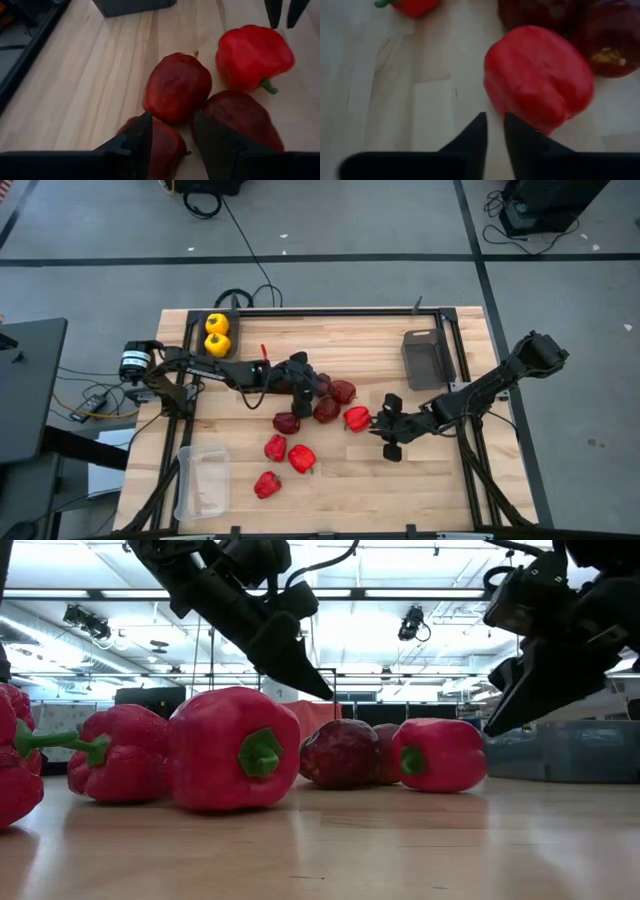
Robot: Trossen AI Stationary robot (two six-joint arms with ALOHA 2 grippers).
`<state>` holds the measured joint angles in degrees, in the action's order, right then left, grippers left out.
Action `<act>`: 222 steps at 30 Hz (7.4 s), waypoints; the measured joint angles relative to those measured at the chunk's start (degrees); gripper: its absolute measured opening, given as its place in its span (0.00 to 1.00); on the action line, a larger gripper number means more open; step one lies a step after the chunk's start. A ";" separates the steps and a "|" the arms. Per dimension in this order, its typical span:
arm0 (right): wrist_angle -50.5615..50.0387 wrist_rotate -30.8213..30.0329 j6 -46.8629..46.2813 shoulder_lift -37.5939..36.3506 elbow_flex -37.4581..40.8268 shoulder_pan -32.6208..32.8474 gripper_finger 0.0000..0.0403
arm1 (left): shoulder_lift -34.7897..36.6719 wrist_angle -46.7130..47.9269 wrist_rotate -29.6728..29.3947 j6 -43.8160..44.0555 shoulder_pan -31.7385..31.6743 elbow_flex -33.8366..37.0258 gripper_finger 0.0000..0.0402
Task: Sort produce into baskets
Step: Put the red bell pepper into the right black transparent bin
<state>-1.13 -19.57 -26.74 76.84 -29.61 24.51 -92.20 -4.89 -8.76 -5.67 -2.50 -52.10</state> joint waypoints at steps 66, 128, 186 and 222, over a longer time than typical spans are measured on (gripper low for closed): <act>-6.90 -13.80 -1.58 -4.04 0.02 -8.77 0.04 | -32.13 1.25 -17.85 -61.25 18.05 -27.67 0.38; -7.82 -12.72 -3.52 -4.04 0.02 -8.39 0.03 | -36.33 -4.71 -20.14 -83.93 13.92 -27.87 0.05; -66.94 14.77 19.95 4.05 -23.04 -4.90 0.34 | -14.23 6.95 7.89 -11.70 -4.04 -10.37 0.00; -65.04 17.75 52.97 15.87 -16.81 -6.62 0.33 | -14.23 4.14 -12.42 -5.52 6.27 -9.51 0.00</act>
<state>-66.17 -1.81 26.22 92.71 -46.41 17.89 -106.43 -0.74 -21.18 -11.19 3.77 -61.60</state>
